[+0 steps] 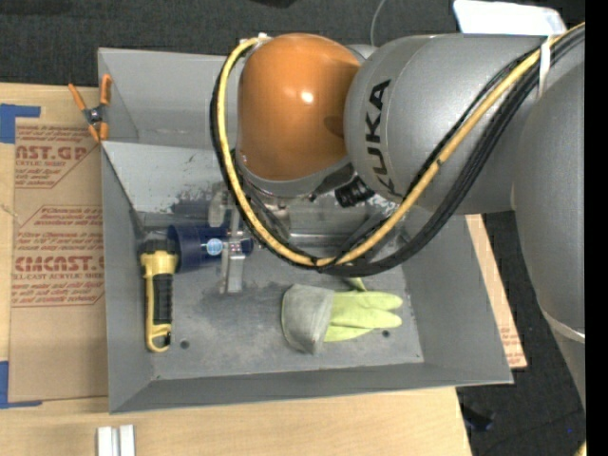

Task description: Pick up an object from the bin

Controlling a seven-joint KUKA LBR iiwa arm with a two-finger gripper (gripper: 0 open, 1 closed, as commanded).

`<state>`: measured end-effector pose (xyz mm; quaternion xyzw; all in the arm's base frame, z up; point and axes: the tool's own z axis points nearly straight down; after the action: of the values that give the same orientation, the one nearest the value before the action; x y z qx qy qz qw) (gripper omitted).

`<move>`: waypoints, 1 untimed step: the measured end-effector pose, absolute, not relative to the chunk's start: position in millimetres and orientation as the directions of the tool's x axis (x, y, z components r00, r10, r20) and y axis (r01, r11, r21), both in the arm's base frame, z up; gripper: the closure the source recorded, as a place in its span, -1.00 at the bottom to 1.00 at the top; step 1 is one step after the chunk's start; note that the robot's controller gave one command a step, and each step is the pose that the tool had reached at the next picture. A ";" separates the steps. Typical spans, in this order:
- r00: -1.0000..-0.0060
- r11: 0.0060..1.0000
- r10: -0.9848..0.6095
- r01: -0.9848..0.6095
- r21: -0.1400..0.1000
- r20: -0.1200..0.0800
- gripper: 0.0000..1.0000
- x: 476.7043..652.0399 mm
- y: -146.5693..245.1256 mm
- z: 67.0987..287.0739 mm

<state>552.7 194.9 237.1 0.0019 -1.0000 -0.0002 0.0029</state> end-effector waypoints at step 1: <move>-1.000 1.000 -0.001 -0.001 0.002 -0.002 -1.00 554.6 193.8 241.2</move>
Offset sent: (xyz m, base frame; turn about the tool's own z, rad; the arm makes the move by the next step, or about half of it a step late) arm -0.0067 -0.0089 -0.0740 0.0430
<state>554.6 193.8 241.2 0.0005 -1.0000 -0.0010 -0.0012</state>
